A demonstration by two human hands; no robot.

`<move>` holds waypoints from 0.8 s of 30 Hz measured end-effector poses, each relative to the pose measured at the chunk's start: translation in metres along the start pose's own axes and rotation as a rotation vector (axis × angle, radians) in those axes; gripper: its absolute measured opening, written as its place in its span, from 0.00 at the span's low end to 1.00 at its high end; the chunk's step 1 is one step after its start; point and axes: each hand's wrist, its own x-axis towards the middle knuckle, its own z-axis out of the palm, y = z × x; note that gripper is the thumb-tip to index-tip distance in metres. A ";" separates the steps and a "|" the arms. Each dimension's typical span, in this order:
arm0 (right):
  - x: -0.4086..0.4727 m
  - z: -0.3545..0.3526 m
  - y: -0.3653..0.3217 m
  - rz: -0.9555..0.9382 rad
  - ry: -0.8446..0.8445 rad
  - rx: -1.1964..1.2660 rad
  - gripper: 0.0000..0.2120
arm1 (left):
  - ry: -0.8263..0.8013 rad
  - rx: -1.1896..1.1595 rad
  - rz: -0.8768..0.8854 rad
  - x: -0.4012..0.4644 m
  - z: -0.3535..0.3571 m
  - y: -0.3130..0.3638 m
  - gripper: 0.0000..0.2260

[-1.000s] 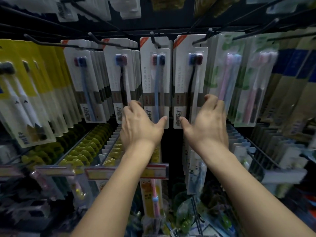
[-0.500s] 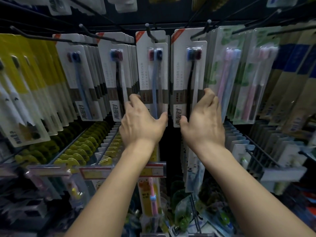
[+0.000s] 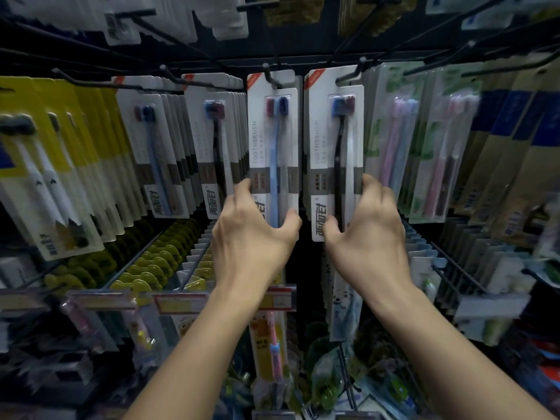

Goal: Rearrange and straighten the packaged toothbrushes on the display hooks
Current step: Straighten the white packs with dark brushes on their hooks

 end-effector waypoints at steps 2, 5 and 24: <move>-0.003 -0.005 0.000 0.003 -0.024 0.013 0.39 | -0.001 -0.007 0.010 -0.003 -0.004 -0.001 0.39; -0.006 -0.011 -0.001 0.000 -0.046 0.022 0.39 | -0.019 -0.030 0.008 -0.005 -0.009 -0.002 0.40; -0.003 -0.003 0.002 0.000 -0.021 0.009 0.38 | -0.040 -0.077 0.014 -0.001 -0.001 -0.009 0.44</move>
